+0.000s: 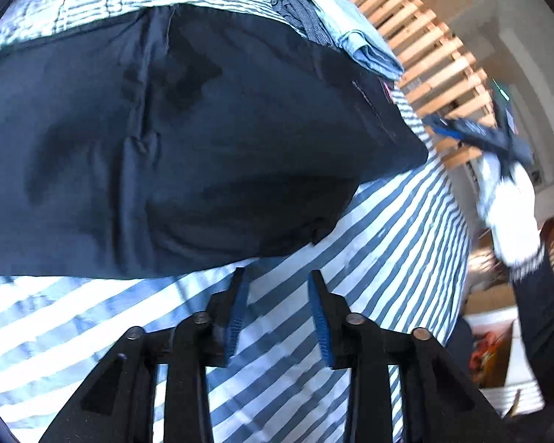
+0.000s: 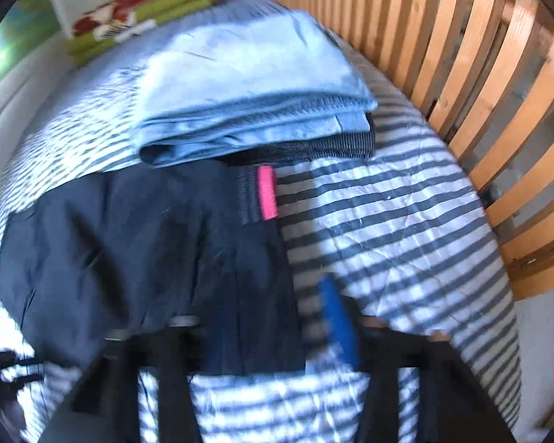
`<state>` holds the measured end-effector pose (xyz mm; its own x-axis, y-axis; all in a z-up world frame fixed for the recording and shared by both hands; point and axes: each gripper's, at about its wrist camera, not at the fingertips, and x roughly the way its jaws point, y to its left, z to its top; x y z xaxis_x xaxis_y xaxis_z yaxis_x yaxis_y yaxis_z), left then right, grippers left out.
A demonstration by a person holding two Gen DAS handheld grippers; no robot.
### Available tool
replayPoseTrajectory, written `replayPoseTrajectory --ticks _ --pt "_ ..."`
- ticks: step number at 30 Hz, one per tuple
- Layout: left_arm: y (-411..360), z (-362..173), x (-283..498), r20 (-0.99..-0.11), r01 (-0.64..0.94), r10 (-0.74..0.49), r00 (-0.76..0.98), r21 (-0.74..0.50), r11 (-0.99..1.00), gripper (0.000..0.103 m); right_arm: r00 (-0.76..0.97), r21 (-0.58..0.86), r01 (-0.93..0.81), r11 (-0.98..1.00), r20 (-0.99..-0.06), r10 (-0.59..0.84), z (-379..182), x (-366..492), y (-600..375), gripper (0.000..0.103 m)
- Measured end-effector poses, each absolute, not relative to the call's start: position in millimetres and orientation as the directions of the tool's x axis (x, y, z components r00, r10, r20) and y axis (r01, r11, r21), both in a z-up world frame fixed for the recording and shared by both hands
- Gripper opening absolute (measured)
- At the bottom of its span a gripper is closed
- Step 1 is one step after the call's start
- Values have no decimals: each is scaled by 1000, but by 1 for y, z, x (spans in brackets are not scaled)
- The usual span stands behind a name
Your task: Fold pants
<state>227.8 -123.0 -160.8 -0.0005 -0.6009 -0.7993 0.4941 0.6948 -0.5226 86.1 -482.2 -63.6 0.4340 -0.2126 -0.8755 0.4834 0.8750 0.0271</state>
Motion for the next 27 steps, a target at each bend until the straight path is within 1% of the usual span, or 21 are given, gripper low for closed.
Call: replayPoseTrajectory --ticks 1,2,4,6,8,9,10,11,13,14,15,16,17,20,23,25,27 --pt "-128 -162 227 -794 501 -607 18 -518 693 52 450 31 480 876 -867 -216 -61 77 -478 62" --pt "-132 -162 227 -792 502 -610 34 -514 695 56 455 47 472 880 -868 -197 -62 70 -477 62" --pt "-138 -166 229 -774 481 -631 52 -535 695 60 443 68 461 885 -881 -163 -71 64 -481 62" --pt "-145 -170 232 -754 437 -653 69 -565 700 60 423 56 450 891 -893 -157 -86 62 -479 62" --pt "-152 -172 239 -737 397 -669 94 -589 704 59 430 74 440 895 -892 -138 -98 62 -477 62" --pt "-154 -172 243 -732 383 -673 109 -594 708 52 437 88 441 893 -890 -128 -103 66 -479 62" --pt "-161 -175 248 -733 374 -671 110 -595 711 33 442 104 442 891 -889 -116 -107 69 -480 62" --pt "-164 -177 255 -738 360 -667 102 -598 717 26 444 112 446 888 -889 -111 -111 75 -481 62" --pt "-163 -177 259 -727 343 -679 98 -616 709 18 452 124 448 885 -886 -105 -114 81 -482 45" --pt "-164 -175 259 -724 345 -683 96 -620 705 15 456 138 442 886 -885 -90 -116 85 -481 28" --pt "-164 -171 259 -718 354 -690 87 -625 695 14 453 127 441 888 -886 -99 -114 88 -478 14" --pt "-159 -165 257 -712 360 -699 75 -634 684 13 447 97 438 894 -886 -123 -112 91 -474 8" --pt "-156 -160 255 -704 367 -708 59 -644 671 13 440 63 429 901 -886 -148 -109 94 -471 7" --pt "-150 -150 249 -680 373 -733 2 -679 632 12 438 13 437 899 -877 -201 -99 97 -472 6" --pt "-149 -176 242 -726 327 -685 -63 -663 673 11 352 -58 438 897 -907 -231 -117 105 -471 6" --pt "-142 -188 236 -744 308 -664 -81 -652 693 11 337 -68 453 889 -910 -241 -117 102 -471 11" --pt "-130 -185 232 -725 301 -683 -82 -672 677 11 353 -96 485 869 -888 -294 -103 95 -467 26"
